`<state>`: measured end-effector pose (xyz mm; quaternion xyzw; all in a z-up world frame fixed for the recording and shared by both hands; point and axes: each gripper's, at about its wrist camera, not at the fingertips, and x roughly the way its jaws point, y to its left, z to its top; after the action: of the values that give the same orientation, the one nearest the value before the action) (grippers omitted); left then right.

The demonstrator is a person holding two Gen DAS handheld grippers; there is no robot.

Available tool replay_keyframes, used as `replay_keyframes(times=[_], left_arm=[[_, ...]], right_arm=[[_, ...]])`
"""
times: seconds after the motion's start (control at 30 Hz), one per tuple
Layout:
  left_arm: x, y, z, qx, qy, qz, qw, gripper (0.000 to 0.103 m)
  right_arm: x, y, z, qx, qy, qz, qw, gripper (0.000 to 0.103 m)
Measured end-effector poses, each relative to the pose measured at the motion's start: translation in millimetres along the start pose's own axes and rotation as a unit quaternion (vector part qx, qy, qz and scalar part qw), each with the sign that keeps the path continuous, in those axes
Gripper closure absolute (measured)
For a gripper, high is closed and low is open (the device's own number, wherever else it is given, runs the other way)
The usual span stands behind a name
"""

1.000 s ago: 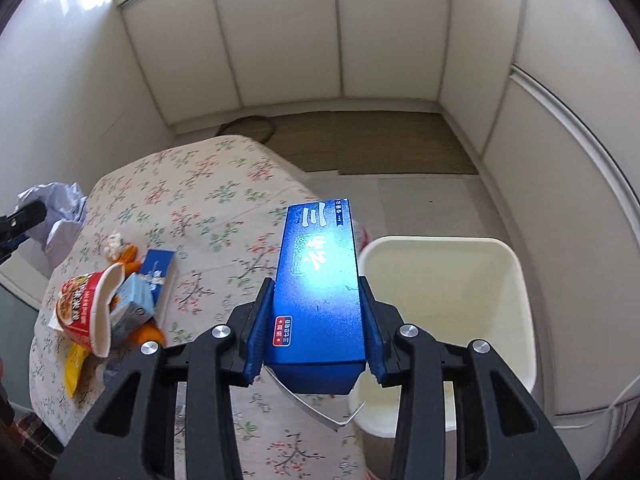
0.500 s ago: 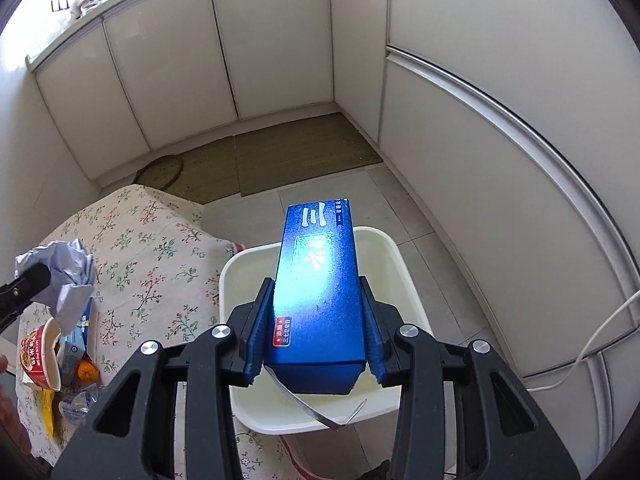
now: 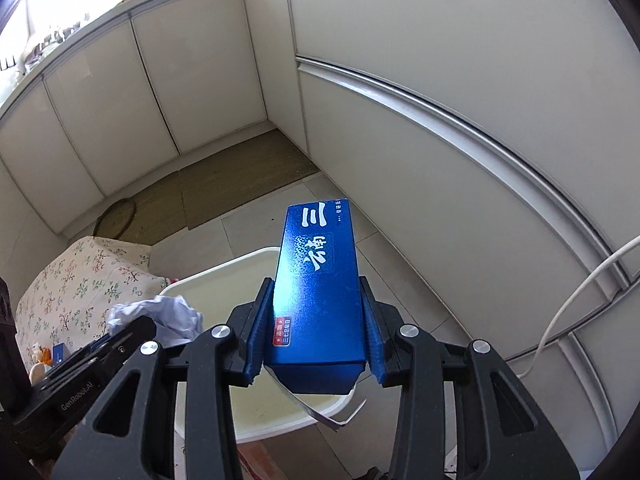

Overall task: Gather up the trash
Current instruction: 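Carry the blue box and white paper over the white bin and release both, then grasp the white paper cup with the left gripper and lift it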

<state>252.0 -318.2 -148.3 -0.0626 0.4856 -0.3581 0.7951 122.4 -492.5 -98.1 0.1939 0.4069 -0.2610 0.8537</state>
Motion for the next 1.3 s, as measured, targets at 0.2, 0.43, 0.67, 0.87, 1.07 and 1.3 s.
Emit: replay_keyframes(times=[0.2, 0.43, 0.67, 0.87, 1.07, 1.3], left_arm=[[-15.6, 11.5, 0.6, -0.007, -0.022, 0.024, 0.9994, 0.029], [-55.2, 25.1, 2.0, 0.006, -0.033, 0.088, 0.9956, 0.028], [-103.0, 44.7, -8.6, 0.015, -0.066, 0.132, 0.9889, 0.023], [-112.3, 64.0, -9.6, -0.012, -0.07, 0.139, 0.9878, 0.023], [-126.2, 59.4, -12.5, 0.006, -0.087, 0.159, 0.9834, 0.015], [-152.2, 62.0, -16.1, 0.028, -0.115, 0.206, 0.9714, 0.007]], right_arm=[[9.4, 0.2, 0.8, 0.002, 0.017, 0.007, 1.0, 0.062], [22.4, 19.3, 0.0, -0.013, 0.038, 0.017, 0.999, 0.062], [58.4, 38.4, -6.0, -0.02, 0.076, 0.006, 0.997, 0.045], [53.2, 48.5, -8.0, -0.018, 0.061, -0.005, 0.998, 0.032], [34.3, 63.3, -7.5, -0.012, 0.036, 0.002, 0.999, 0.02], [0.1, 106.0, -17.1, -0.043, -0.008, 0.037, 0.998, 0.011]])
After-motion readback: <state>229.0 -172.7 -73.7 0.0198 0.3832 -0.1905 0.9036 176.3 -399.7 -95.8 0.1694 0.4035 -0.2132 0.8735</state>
